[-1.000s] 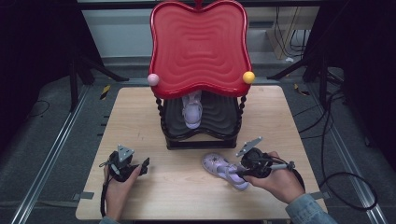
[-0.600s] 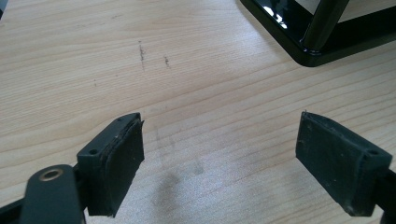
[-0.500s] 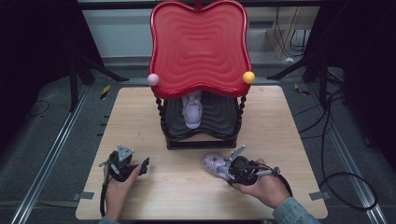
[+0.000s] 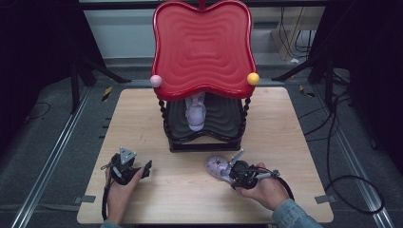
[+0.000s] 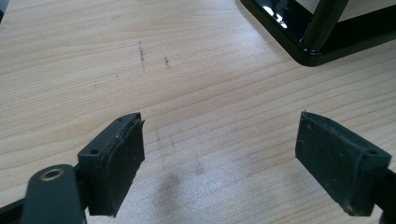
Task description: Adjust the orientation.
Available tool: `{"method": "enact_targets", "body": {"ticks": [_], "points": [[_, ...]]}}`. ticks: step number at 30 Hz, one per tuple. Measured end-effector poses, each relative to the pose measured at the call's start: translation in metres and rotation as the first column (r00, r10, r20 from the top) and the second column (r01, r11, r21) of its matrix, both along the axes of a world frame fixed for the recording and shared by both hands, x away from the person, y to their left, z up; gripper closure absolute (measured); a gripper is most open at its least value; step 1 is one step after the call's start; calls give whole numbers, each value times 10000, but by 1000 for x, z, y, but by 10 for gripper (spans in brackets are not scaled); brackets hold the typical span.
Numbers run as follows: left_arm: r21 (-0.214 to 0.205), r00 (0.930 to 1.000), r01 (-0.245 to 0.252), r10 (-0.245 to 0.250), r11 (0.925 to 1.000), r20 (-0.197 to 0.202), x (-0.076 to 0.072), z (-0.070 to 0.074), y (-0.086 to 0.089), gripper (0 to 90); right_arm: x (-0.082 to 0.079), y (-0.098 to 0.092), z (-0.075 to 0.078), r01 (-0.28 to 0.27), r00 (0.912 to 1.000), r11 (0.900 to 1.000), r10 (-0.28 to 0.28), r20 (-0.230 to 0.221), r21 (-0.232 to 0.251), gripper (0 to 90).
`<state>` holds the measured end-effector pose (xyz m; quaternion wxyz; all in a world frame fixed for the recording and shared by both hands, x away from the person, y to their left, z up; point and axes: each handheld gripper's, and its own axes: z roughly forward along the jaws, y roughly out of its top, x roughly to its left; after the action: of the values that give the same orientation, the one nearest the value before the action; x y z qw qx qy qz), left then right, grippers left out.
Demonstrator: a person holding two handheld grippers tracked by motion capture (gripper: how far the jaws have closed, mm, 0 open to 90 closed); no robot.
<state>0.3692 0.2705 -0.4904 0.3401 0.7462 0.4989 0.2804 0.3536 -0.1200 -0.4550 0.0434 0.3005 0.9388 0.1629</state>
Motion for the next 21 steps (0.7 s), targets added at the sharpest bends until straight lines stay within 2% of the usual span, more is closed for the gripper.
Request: {"method": "enact_targets", "body": {"ticks": [5,7,8,9,10,11,12,13,14,15,16,17,18,21], "points": [[37,10000,1,-1,10000,12,0,0,1,149,0,-3,4,105,9999,9997,-107,111,198,863],[38,10000,-8,8,10000,26,0,1,1,149,0,-6,5,163,9997,9989,-172,192,447,864],[45,10000,-10,10,10000,31,0,1,1,149,0,-8,6,185,9997,9972,-194,121,725,864],[69,10000,-25,24,10000,38,0,1,1,151,-1,-12,8,359,9994,9896,-360,-16,1391,864],[69,10000,-25,24,10000,38,0,1,1,151,-1,-12,8,359,9994,9896,-360,-16,1391,864],[102,10000,-15,14,9999,46,0,1,1,150,-1,-15,10,423,9991,9814,-421,-52,1870,864],[102,10000,-15,14,9999,46,0,1,1,148,-1,-15,10,423,9991,9814,-421,-52,1870,864],[102,10000,-16,16,9999,31,0,1,1,145,-4,-17,13,539,9985,9714,-527,-114,2313,864],[130,10000,-2,2,9999,22,1,0,0,145,-4,-17,13,539,9985,9714,-527,-114,2313,864],[108,10000,-15,15,9999,-1,1,0,0,142,-6,-19,14,501,9987,9673,-505,-46,2488,864],[120,10000,-8,8,9999,-2,1,0,0,135,-8,-20,16,502,9986,9614,-525,13,2707,864],[122,10000,-13,13,9999,-8,1,0,0,119,-11,-22,19,476,9984,9511,-542,133,3053,864],[90,10000,-21,21,10000,-6,1,0,0,119,-11,-22,19,476,9984,9511,-542,133,3053,864],[-23,10000,-73,73,10000,-7,1,-1,2,60,-17,-24,25,660,9966,9359,-792,241,3459,864]]}}
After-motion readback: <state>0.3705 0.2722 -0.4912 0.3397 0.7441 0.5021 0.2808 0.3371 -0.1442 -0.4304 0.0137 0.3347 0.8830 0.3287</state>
